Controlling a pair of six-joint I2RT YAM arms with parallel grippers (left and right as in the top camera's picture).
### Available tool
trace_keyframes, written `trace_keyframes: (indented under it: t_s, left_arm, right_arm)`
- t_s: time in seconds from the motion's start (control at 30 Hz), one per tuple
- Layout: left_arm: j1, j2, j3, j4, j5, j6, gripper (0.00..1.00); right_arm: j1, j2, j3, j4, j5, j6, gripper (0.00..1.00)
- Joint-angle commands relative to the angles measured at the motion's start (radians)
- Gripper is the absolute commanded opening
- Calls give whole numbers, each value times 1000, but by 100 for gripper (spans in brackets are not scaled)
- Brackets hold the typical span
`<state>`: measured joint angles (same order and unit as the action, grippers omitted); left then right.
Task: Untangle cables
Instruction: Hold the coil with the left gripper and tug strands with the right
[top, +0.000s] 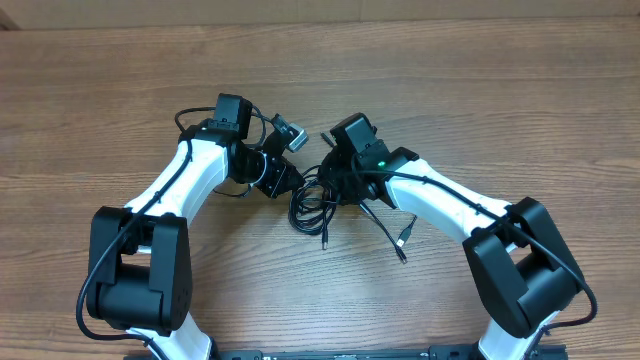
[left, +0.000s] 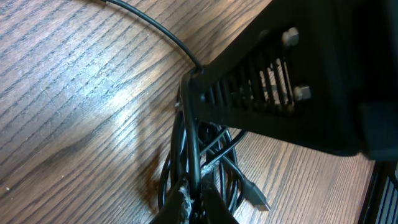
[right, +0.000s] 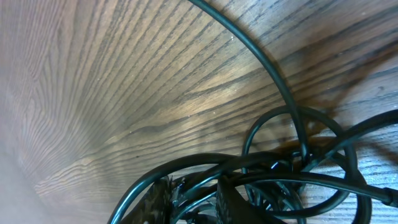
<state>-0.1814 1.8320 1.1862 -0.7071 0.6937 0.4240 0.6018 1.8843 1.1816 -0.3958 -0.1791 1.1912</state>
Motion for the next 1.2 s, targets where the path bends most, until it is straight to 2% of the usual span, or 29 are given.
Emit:
trace_keyframes:
  t_s: [0.0, 0.07, 0.2, 0.4, 0.67, 0.83, 1.17]
  left_arm:
    - [3, -27, 13, -3, -6, -3, 4]
    - [3, -27, 13, -3, -40, -17, 4]
    - [3, -26, 12, -3, -116, -60, 4]
    - [3, -20, 10, -2, -125, -66, 4]
    - [3, -20, 8, -3, -124, -66, 4]
    - [3, -20, 8, -8, -118, -66, 4]
    - [-6, -20, 8, -13, -118, -66, 8]
  right_arm:
    - [21, 50, -5, 6, 33, 39, 22]
    - [22, 73, -5, 13, 33, 61, 22]
    - [22, 99, -5, 36, 63, 61, 16]
    - [10, 99, -5, 35, 72, 58, 4]
    - [-72, 43, -2, 73, -166, -90, 4]
    - [-108, -46, -2, 69, -182, -150, 4]
    - [-146, -126, -2, 69, -190, -150, 4]
